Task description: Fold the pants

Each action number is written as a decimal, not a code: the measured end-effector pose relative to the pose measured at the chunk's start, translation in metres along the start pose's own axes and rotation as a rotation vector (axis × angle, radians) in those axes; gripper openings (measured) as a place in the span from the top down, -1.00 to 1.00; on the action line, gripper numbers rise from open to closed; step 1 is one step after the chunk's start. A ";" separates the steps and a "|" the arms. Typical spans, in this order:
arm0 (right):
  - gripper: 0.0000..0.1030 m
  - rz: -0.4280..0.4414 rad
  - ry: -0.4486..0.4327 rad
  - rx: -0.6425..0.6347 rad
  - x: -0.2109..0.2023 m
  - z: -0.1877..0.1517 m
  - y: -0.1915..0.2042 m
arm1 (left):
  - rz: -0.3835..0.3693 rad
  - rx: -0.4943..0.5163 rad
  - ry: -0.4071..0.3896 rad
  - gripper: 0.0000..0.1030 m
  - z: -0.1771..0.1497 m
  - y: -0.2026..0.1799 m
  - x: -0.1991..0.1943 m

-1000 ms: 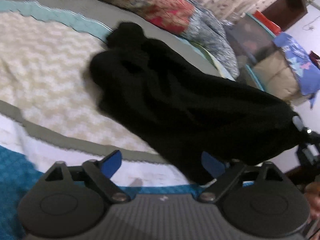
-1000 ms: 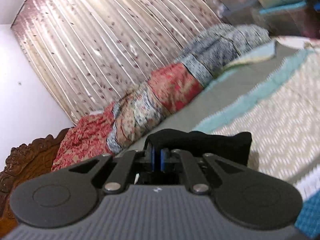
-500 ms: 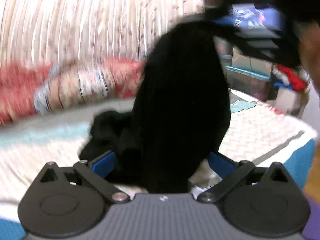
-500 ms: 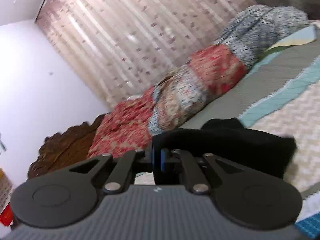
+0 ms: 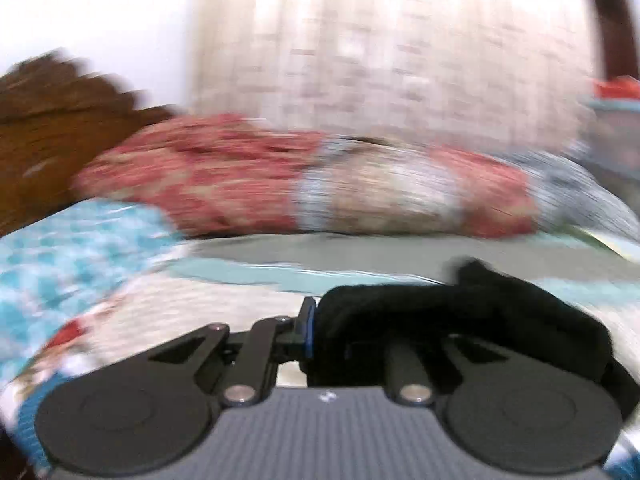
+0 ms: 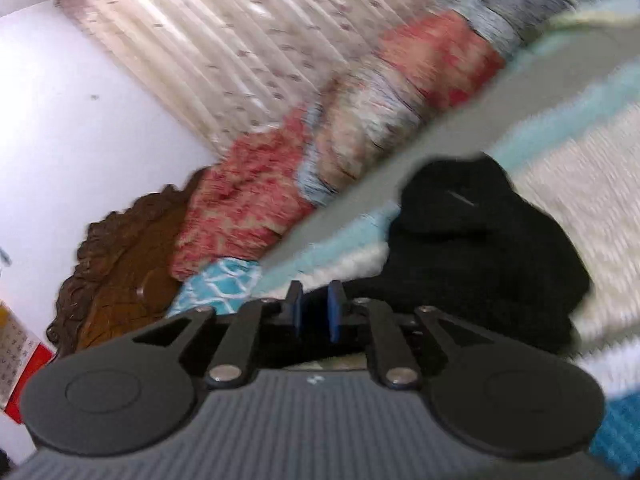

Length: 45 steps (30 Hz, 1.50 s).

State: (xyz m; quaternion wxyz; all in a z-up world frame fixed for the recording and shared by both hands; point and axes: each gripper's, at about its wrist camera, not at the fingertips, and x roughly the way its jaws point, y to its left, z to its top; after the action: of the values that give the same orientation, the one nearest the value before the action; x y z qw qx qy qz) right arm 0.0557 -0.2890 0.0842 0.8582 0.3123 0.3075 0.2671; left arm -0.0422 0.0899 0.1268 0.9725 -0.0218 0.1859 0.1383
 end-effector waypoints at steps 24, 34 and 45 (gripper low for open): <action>-0.34 -0.385 -0.050 -0.249 0.196 0.036 -0.010 | 0.126 0.043 0.030 0.79 -0.025 0.046 -0.031; 0.81 -0.465 0.119 -0.480 0.239 0.040 0.001 | 0.123 0.073 0.003 0.79 -0.016 0.038 -0.024; 0.82 -0.562 -0.587 0.013 -0.047 0.265 -0.044 | 0.022 0.072 -0.306 0.80 0.150 -0.006 0.034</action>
State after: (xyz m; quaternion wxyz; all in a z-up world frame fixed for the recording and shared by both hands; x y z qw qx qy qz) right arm 0.2199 -0.4469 0.2332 0.9471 0.2847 0.1246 -0.0801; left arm 0.0436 0.1067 0.2536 0.9881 0.0363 0.0407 0.1441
